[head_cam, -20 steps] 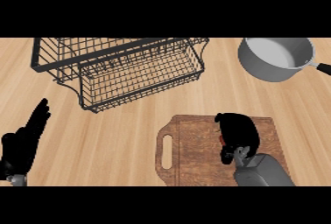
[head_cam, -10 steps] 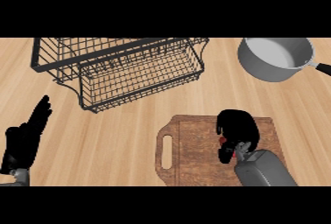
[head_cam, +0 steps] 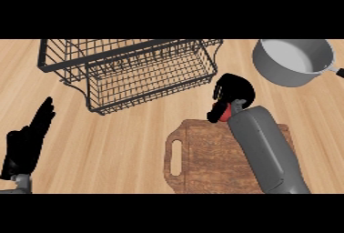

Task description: Pick the bell pepper from the cutting board and place it in the pot

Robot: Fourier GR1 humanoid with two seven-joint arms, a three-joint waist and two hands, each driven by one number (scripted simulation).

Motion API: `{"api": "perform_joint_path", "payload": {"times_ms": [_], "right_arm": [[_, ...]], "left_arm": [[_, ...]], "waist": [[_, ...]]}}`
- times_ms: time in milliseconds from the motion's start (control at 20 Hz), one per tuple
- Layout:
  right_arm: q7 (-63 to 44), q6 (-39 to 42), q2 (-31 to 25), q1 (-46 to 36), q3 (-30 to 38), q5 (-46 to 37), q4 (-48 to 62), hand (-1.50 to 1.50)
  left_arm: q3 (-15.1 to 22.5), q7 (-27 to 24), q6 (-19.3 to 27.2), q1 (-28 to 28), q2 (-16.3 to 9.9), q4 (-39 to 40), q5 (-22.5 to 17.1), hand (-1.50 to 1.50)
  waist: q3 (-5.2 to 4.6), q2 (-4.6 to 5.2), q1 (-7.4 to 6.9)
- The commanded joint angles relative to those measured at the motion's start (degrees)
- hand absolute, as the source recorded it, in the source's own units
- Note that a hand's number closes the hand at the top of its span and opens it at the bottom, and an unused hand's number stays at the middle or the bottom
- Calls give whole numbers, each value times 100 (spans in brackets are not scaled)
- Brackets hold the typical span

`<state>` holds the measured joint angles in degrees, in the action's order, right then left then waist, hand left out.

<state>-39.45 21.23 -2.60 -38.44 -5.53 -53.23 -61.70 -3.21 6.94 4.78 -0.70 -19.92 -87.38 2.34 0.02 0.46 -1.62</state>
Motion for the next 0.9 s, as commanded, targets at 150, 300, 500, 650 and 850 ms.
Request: {"api": "perform_joint_path", "payload": {"times_ms": [150, 300, 500, 650, 850], "right_arm": [[-90, -1025, -241, -771, -154, -854, 492, 150], [-328, -1184, -502, -1241, -176, -1195, 302, 150], [-869, -1671, -747, -1430, -322, -1850, -243, 150], [-987, -1871, -764, -1376, -140, -1844, -666, 150], [-805, -2309, -828, -1534, 357, -1563, -687, 150]], "left_arm": [[-42, 18, -74, -64, -1, -117, 30, 0], [-103, -38, -90, -114, -9, -61, 7, 0], [-116, 31, -53, -69, 37, -64, 6, 0], [-81, -32, -11, -242, 127, -189, 69, 0], [-83, 264, 82, -116, 102, -318, 229, 0]], "waist": [[-3, -34, 69], [-5, -41, 71], [-6, -69, 143], [-3, -67, 145], [0, -51, 130]]}}
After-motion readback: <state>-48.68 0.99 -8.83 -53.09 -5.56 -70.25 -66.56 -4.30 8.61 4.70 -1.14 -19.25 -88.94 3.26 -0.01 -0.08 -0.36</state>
